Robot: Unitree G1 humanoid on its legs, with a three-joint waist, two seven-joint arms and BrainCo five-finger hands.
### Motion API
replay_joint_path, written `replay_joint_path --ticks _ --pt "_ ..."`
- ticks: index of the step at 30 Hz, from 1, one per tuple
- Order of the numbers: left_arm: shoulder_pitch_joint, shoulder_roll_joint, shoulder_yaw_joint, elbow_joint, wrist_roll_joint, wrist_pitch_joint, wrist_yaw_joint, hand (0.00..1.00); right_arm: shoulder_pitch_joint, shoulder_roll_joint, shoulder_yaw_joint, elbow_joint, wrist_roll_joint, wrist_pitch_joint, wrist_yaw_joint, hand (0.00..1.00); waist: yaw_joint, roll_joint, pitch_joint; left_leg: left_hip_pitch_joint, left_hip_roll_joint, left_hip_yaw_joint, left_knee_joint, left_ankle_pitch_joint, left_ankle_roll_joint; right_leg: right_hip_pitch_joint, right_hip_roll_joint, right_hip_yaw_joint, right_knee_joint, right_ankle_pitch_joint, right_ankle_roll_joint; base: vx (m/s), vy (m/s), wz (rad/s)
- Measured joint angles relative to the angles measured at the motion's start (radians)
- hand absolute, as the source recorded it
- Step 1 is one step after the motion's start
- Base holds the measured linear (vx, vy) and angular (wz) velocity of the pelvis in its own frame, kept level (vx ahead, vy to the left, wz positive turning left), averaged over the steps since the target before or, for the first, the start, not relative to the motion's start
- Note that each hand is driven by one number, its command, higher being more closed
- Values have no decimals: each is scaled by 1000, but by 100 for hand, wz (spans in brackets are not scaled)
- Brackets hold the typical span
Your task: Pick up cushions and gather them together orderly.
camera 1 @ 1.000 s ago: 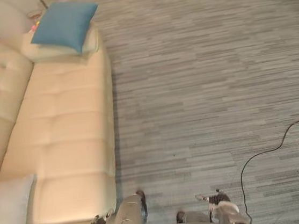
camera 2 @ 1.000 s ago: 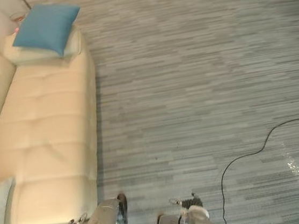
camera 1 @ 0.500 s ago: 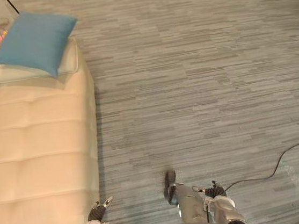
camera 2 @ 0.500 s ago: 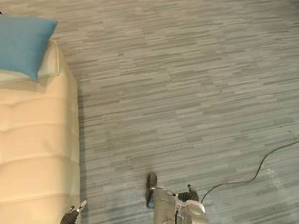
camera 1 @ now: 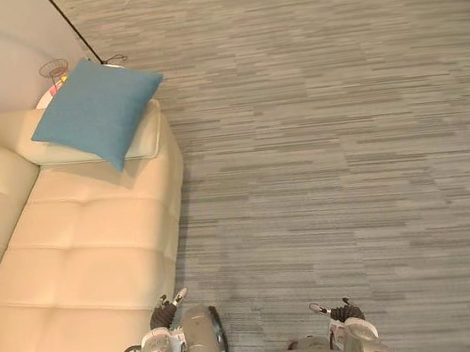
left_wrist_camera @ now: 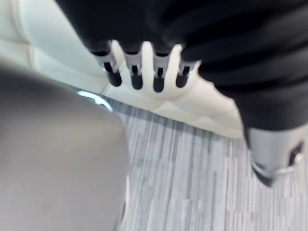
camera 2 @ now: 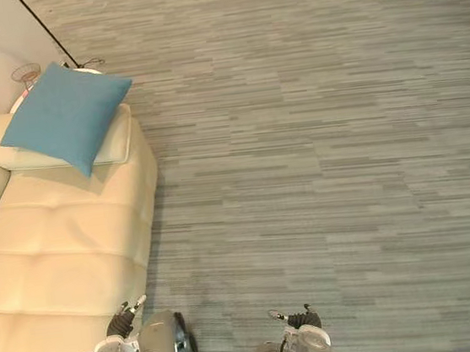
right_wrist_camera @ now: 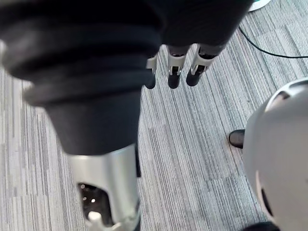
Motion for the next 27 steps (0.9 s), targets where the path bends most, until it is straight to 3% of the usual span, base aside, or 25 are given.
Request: replay_joint_path --ticks 1,2,3,5,6,7,8,9,10,11,12,13,16,18,20,22,23,24,27 --pt "-2 6 -6 1 1 -2 2 0 11 11 7 1 -1 2 -2 0 13 -36 -14 30 -46 17 -30 68 51 35 -19 21 -32 -8 0 656 271 19" --pt "-4 17 -16 1 1 -3 3 0 10 18 18 4 -1 2 -1 0 10 -44 -26 26 -59 19 -26 52 48 44 -24 43 -59 16 -27 575 221 24" --pt "-6 29 -7 5 -6 -12 1 0 -12 25 25 36 -1 1 0 0 8 -49 -29 2 -55 8 22 16 83 59 -9 85 -96 93 -42 705 303 26" --pt "-12 38 9 7 -11 -12 -9 0 -35 35 24 44 -4 11 2 0 24 -76 -38 4 -63 14 98 -24 116 79 -29 155 -96 193 -8 549 281 13" --pt "-12 38 13 10 -11 -12 -10 0 -35 35 24 42 -6 10 2 0 30 -86 -44 16 -75 17 102 -33 125 74 -39 172 -66 204 8 375 173 -4" --pt "-6 44 17 20 -10 -9 -11 0 -34 29 24 43 -17 9 3 0 37 -96 -56 65 -96 21 83 -75 121 41 -63 214 55 212 21 468 220 -8" --pt "-3 47 7 47 -10 -6 -11 0 -33 21 25 43 -20 8 5 0 24 -93 -64 126 -112 10 35 -134 113 -30 -86 246 258 227 50 457 215 1" --pt "-5 55 4 56 -13 -2 -11 0 -33 24 26 42 -20 8 7 0 17 -107 -63 149 -133 8 25 -141 113 -84 -110 269 387 239 68 411 172 24" --pt "-4 76 -18 71 -15 4 -11 0 -25 27 30 45 -21 11 9 0 0 -119 -61 202 -160 -1 -4 -154 118 -181 -135 293 631 243 74 377 106 37" --pt "-3 81 -20 83 -17 13 -10 0 -7 25 31 47 -21 12 10 0 -5 -117 -59 271 -170 -16 -34 -165 120 -251 -144 259 800 223 45 442 92 35" --pt "-1 82 -20 90 -18 15 -10 0 6 25 31 45 -21 13 12 0 -10 -110 -57 311 -173 -21 -58 -165 119 -277 -149 232 850 202 29 456 69 27" --pt "12 83 -20 90 -18 18 -9 0 11 13 31 37 -18 7 14 0 -12 -100 -53 385 -176 -32 -109 -165 120 -324 -148 176 893 143 -9 444 30 26" --pt "12 77 -21 104 -18 20 -10 0 10 1 31 36 -19 1 19 0 -30 -94 -50 485 -162 -83 -168 -164 119 -409 -114 69 726 25 -45 346 -73 47" --pt "10 67 -21 110 -18 20 -10 0 -4 0 28 32 -18 -9 28 0 -40 -82 -44 509 -130 -125 -189 -164 119 -464 -61 74 528 12 -48 323 -168 71" --pt "9 63 -21 109 -17 20 -9 0 -11 1 23 28 -17 -9 29 0 -47 -74 -38 540 -93 -162 -221 -163 106 -485 -17 111 275 88 -35 297 -197 70" --pt "8 58 -10 107 -17 20 -7 0 -11 9 14 29 -17 -8 29 0 -46 -87 -34 586 -68 -208 -250 -203 30 -487 -9 218 -16 263 1 372 -312 75" --pt "8 57 -8 108 -17 19 -4 0 -12 9 10 29 -16 -8 30 0 -44 -88 -31 602 -62 -224 -258 -218 12 -484 -14 230 -17 341 17 446 -457 73" --pt "0 42 9 121 -17 20 -2 0 -17 4 -1 17 -17 -7 31 0 -45 -72 -26 628 -39 -253 -265 -236 6 -483 8 236 63 370 9 416 -440 55" --pt "-3 10 33 127 -7 12 1 0 -21 -16 -18 -1 -18 -8 32 0 -40 -39 -24 633 -20 -285 -219 -224 6 -545 6 227 286 205 -28 320 -301 33"
